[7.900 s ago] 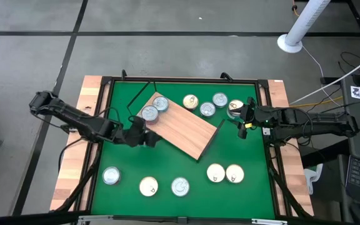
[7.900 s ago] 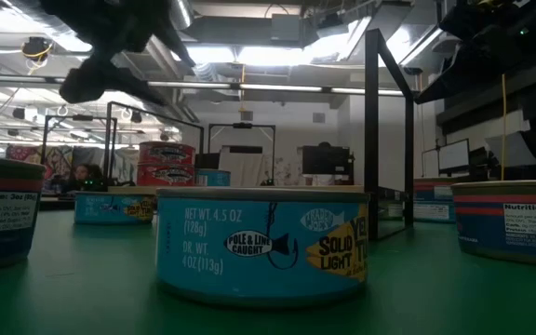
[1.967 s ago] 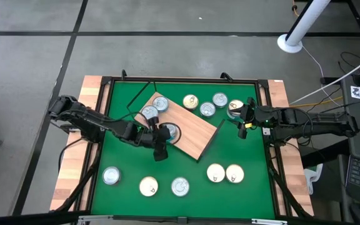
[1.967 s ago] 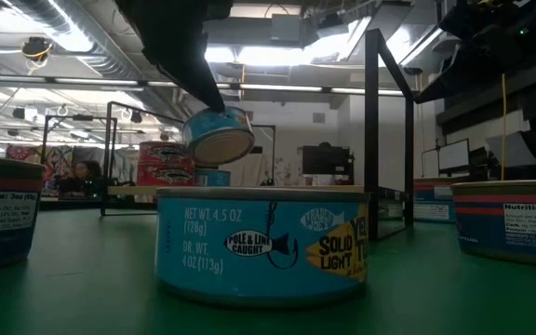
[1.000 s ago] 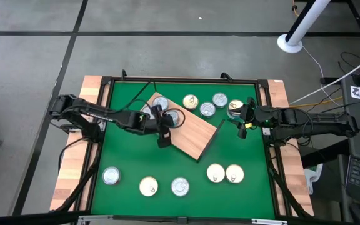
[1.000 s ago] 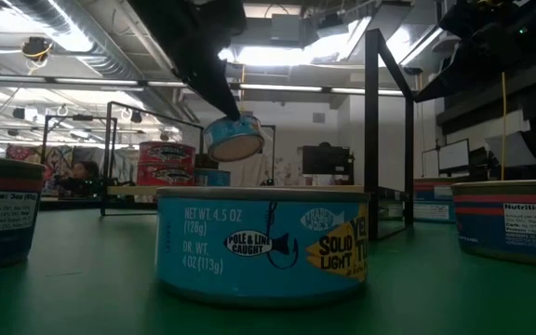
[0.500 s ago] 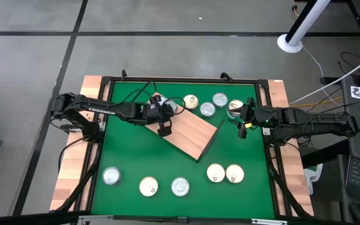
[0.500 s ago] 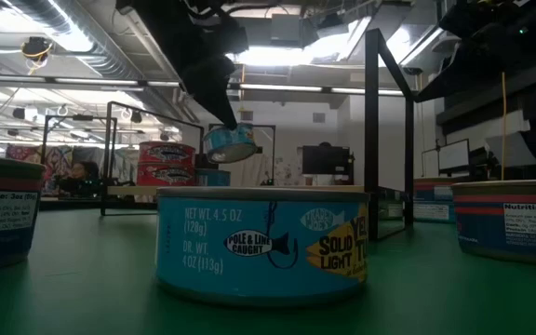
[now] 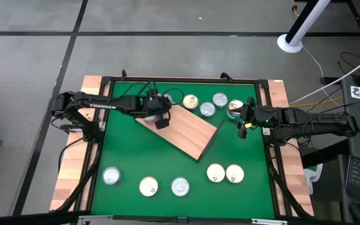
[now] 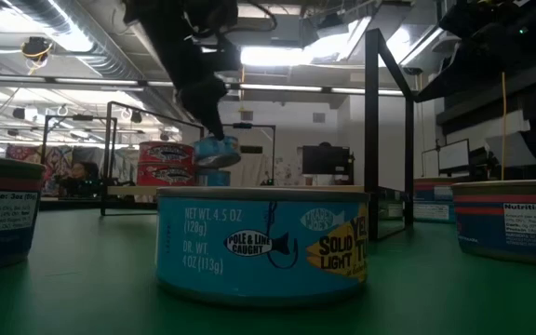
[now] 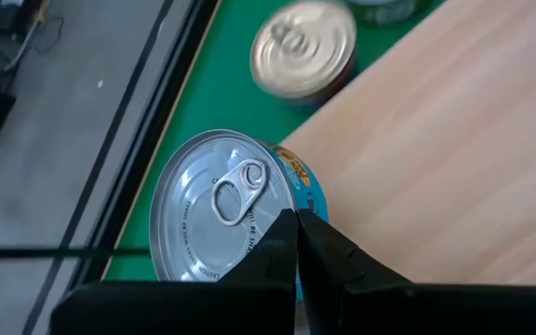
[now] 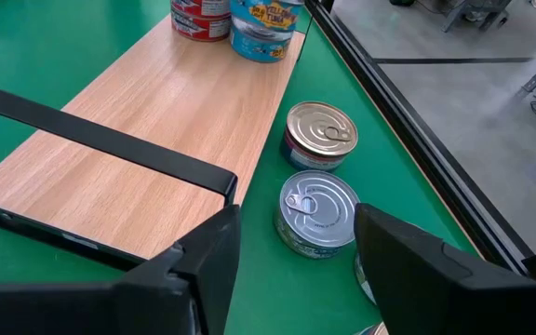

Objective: Stack canned seafood by type on shelf
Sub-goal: Stack the yellow and blue tuna can on top of the yellow and blue tuna can on the shelf

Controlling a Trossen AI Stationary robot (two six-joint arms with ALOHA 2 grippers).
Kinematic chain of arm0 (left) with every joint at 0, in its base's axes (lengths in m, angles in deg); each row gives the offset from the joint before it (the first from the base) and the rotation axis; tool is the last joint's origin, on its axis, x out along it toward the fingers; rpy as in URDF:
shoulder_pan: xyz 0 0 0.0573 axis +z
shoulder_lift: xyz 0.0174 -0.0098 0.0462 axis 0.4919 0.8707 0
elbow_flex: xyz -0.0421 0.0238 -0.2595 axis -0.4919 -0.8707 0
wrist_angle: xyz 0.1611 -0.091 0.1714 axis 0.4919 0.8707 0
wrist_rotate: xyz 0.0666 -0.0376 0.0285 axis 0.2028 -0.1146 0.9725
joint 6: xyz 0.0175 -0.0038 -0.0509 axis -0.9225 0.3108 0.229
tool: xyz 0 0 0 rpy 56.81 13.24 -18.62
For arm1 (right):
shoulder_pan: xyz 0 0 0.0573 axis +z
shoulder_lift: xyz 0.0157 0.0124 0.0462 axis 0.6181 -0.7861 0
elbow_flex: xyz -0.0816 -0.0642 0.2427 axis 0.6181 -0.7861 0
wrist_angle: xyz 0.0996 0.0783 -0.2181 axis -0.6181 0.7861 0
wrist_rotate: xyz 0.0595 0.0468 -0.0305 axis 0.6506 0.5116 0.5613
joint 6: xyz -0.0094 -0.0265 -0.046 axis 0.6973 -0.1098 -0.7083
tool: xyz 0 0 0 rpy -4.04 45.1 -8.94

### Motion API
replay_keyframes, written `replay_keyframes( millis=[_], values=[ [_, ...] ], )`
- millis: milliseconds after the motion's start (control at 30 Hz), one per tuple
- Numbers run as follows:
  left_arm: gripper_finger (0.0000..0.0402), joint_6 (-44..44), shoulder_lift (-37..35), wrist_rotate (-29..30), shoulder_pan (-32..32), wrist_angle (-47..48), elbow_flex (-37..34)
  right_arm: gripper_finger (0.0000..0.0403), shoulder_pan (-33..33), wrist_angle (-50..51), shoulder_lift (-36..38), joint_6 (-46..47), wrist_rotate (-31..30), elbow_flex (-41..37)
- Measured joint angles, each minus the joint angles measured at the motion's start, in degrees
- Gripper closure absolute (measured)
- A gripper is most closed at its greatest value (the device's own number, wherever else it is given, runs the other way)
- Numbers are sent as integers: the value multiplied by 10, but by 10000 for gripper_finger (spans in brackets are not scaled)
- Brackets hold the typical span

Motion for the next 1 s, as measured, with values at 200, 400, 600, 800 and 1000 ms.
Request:
replay_keyframes(
  millis=[200,400,600,800,1000],
  values=[
    [401,9,0,0,9,24,0,191,0,0,0,0,0,0],
    [401,-2,0,0,14,23,0,191,0,0,0,0,0,0],
    [401,-3,0,0,23,24,0,191,0,0,0,0,0,0],
    [401,-3,0,0,28,24,0,191,0,0,0,0,0,0],
    [401,-3,0,0,28,24,0,191,0,0,0,0,0,0]
  ],
)
